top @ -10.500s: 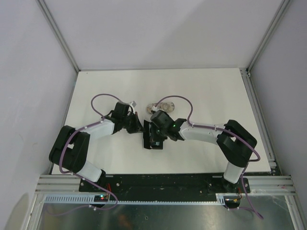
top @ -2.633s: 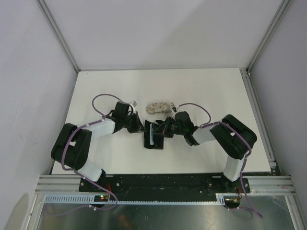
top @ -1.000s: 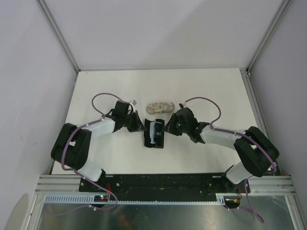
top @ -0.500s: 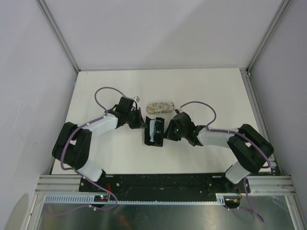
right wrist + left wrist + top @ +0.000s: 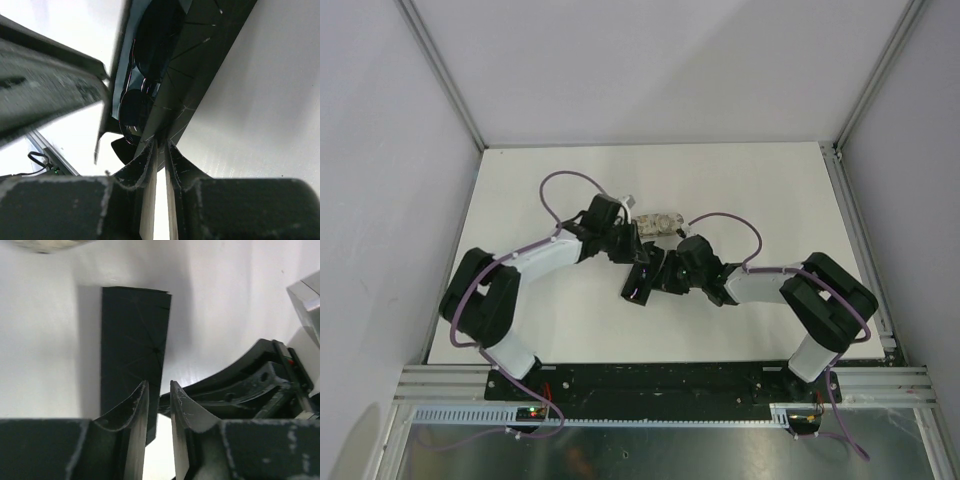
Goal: Organize the sunglasses
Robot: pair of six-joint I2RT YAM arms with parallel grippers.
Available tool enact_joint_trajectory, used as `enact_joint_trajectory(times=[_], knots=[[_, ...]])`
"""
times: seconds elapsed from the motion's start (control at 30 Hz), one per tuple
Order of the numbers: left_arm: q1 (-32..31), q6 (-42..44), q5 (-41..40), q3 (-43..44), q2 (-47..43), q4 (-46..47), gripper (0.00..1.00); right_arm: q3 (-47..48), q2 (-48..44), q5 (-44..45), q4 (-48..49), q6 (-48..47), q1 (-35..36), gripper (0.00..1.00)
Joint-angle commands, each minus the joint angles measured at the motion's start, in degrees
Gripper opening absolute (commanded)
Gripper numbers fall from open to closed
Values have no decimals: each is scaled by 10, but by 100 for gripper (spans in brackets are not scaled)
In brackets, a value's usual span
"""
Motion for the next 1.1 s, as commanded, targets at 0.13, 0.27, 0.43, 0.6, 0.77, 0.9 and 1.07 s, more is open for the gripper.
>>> enact_joint_trajectory(times=[0.13,0.27,0.43,0.6,0.77,0.9,1.07], knots=[[-40,-27,86,31,56,39,29,1,-3,8,-6,-2,1,14],[-40,-28,96,19,61,53,29,1,-20,18,-22,-7,-1,14],[-39,-28,103,2,80,74,22,0,-56,34,-47,-13,-8,14],[-39,-35,112,-25,98,109,19,1,-91,56,-82,-23,-16,14],[-39,-42,129,-39,95,137,19,0,-122,66,-101,-30,-26,14],[-39,-47,142,-36,75,140,19,1,-143,77,-112,-32,-33,14],[-36,-49,149,-29,19,128,22,0,-158,81,-126,-38,-44,14]])
